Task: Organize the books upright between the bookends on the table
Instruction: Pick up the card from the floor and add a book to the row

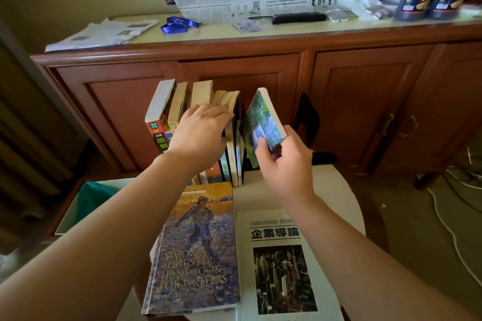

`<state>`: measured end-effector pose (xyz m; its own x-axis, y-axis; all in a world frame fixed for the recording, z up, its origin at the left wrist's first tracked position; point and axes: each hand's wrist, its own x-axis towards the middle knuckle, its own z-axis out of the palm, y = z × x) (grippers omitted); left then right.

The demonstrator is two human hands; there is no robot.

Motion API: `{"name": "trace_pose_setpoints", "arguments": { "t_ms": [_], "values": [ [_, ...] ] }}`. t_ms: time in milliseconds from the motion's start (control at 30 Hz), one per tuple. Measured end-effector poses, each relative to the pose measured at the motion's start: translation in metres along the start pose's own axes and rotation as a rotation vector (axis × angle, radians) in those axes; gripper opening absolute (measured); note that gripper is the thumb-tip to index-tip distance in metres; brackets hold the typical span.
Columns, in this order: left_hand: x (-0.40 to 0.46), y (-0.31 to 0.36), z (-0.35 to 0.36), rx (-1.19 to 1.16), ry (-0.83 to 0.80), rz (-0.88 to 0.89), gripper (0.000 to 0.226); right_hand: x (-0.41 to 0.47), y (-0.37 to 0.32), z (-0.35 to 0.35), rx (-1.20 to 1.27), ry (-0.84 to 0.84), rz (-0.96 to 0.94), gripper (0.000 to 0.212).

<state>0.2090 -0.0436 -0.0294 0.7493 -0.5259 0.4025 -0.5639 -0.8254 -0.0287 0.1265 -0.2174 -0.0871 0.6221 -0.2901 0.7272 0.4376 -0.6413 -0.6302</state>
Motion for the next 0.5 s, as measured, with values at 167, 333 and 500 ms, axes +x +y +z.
{"name": "trace_pose_setpoints", "arguments": {
  "t_ms": [167,333,500],
  "values": [
    [-0.002,0.000,-0.003,-0.035,-0.004,-0.010,0.055,0.002,0.002,0.027,-0.181,0.010,-0.041,0.018],
    [-0.001,-0.002,-0.003,-0.063,-0.007,-0.018,0.058,0.002,0.008,0.050,-0.234,-0.095,0.070,0.015],
    [-0.002,-0.005,-0.001,-0.058,-0.011,-0.003,0.060,0.003,0.013,0.054,-0.184,-0.303,0.219,0.058]
  ]
}}
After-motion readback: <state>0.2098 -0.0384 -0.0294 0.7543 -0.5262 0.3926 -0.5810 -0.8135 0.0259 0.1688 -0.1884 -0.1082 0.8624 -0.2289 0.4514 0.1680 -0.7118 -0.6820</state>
